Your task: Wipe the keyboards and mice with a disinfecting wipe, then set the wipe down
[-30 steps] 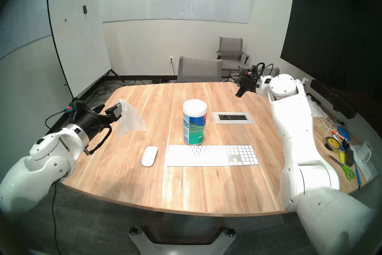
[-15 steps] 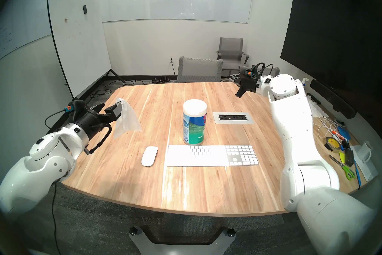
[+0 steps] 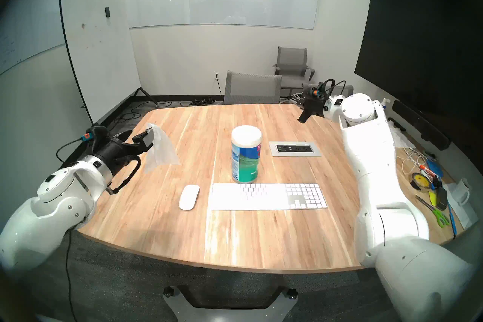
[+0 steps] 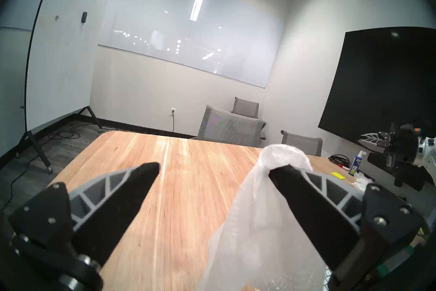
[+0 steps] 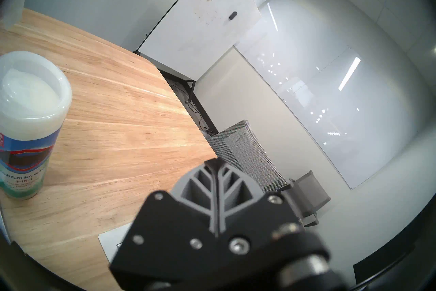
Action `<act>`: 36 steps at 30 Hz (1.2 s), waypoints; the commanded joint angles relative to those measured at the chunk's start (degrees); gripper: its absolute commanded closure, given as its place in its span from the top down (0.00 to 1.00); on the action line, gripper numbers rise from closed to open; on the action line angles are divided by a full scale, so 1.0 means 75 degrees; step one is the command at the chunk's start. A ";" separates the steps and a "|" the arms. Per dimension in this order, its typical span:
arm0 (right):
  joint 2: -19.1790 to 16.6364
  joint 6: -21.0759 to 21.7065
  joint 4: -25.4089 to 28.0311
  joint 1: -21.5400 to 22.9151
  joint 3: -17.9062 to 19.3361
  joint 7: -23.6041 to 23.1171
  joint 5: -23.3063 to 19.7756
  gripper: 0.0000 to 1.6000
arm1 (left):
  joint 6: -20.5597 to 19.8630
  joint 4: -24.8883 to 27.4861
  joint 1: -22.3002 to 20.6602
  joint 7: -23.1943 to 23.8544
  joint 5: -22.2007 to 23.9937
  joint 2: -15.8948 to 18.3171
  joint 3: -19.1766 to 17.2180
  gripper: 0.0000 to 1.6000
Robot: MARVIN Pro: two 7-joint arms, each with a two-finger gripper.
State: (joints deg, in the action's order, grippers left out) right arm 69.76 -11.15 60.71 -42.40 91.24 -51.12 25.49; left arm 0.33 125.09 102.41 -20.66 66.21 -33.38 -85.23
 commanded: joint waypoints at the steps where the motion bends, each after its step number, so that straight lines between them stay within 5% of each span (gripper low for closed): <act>1: 0.0019 0.0016 0.0148 0.0202 0.0019 0.0010 -0.0026 0.00 | 0.0040 0.0101 -0.0025 -0.0011 0.0008 0.0020 -0.0126 1.00; 36: 0.0019 0.0017 0.0148 0.0202 0.0018 0.0010 -0.0026 0.00 | 0.0024 0.0101 -0.0019 0.0001 -0.0007 -0.0003 -0.0139 1.00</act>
State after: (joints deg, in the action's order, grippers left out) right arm 69.76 -11.15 60.71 -42.40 91.24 -51.12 25.49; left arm 0.31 125.09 102.41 -20.49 66.01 -33.54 -85.40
